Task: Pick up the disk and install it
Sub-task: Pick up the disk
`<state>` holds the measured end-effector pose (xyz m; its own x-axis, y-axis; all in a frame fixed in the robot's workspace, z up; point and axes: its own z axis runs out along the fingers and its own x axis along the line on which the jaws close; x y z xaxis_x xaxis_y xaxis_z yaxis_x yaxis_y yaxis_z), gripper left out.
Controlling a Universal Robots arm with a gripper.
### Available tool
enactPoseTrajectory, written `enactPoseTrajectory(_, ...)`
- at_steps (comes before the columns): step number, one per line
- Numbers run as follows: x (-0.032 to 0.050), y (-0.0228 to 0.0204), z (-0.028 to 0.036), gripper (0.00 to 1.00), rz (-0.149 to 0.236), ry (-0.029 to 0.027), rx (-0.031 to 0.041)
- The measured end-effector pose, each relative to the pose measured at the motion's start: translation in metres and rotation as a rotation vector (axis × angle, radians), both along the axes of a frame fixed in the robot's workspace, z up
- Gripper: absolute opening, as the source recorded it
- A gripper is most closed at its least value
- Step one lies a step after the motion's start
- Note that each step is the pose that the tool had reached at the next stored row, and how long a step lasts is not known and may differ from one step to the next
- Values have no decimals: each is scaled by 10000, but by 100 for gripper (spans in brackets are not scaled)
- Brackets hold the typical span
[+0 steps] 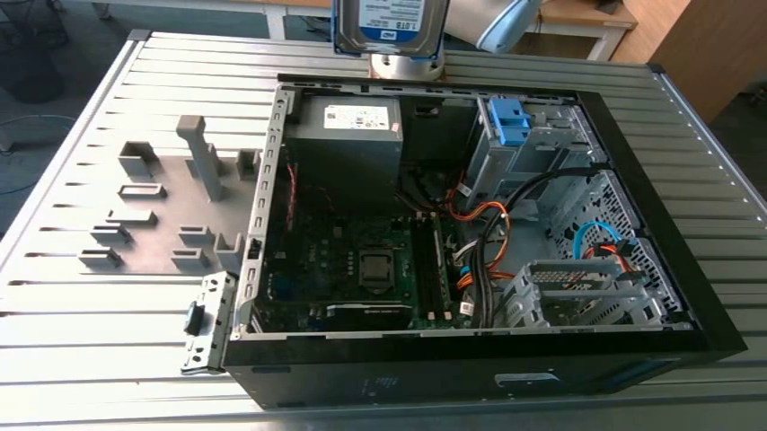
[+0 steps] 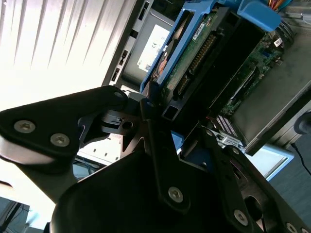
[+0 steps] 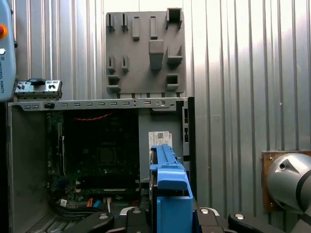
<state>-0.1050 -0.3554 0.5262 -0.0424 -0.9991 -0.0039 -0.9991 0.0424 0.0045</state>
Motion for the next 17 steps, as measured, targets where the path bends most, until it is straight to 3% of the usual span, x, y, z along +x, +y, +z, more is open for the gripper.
enactPoseTrajectory(17,0,-168,0,36,0,1,0)
